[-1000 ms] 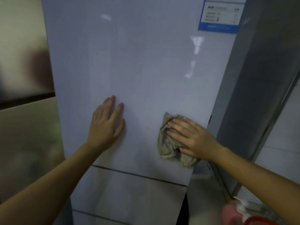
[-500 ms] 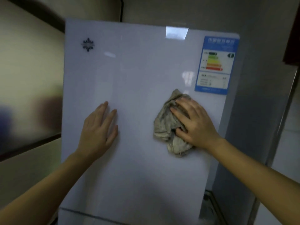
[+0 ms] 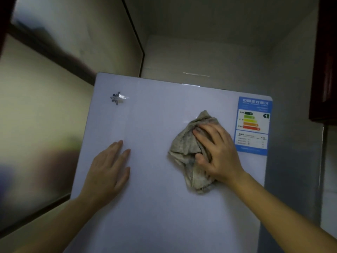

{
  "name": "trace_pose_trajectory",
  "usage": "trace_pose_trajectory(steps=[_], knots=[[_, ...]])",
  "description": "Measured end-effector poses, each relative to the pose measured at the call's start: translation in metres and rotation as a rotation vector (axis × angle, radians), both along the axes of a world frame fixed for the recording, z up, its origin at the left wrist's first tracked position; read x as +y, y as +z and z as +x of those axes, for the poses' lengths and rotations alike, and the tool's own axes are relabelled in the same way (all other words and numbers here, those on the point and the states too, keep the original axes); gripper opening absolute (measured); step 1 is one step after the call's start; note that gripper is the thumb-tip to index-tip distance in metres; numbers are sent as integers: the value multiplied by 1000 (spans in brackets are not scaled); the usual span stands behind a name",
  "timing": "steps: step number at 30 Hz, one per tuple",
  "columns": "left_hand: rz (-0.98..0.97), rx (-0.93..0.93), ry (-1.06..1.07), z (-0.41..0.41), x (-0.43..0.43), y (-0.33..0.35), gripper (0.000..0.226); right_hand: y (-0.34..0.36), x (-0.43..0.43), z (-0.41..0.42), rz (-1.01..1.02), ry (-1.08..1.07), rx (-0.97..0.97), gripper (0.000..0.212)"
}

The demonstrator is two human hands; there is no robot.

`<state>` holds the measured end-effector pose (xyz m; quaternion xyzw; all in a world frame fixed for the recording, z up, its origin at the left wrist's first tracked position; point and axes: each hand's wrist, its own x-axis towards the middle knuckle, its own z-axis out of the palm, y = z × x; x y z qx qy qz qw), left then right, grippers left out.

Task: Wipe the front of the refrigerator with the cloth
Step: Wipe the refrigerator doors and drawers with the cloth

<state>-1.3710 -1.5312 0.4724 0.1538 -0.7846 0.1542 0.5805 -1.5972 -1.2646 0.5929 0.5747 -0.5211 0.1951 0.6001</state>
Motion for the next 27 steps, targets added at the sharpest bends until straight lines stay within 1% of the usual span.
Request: trace_pose_trajectory(steps=[3,5,8,11,14,18,20,23,27], knots=[[-35,22,-18,-4,-7,-6,58,-2,-3,2,-42,20,-9,50],[-54,43,-34,-6,-9,-7,58,-3,-7,3,-77,-10,-4,45],[-87,68,-55,-6,-13,-8,57,-6,-12,5,-85,-42,-2,45],[-102,93,-67,-6,-18,-13,55,-20,-23,14,-59,-47,45,46],[-68,117,-74,-3,-23,-26,54,-53,-46,30,32,-25,125,45],[-6,107,-57,14,-29,-51,52,-122,-79,51,275,-26,248,50],[18,75,-53,23,-35,-61,52,-151,-88,58,361,-32,291,50],[-4,45,-46,33,-44,-69,50,-158,-91,58,375,-36,303,48],[-4,59,-62,36,-50,-66,52,-135,-88,53,341,-46,295,49]])
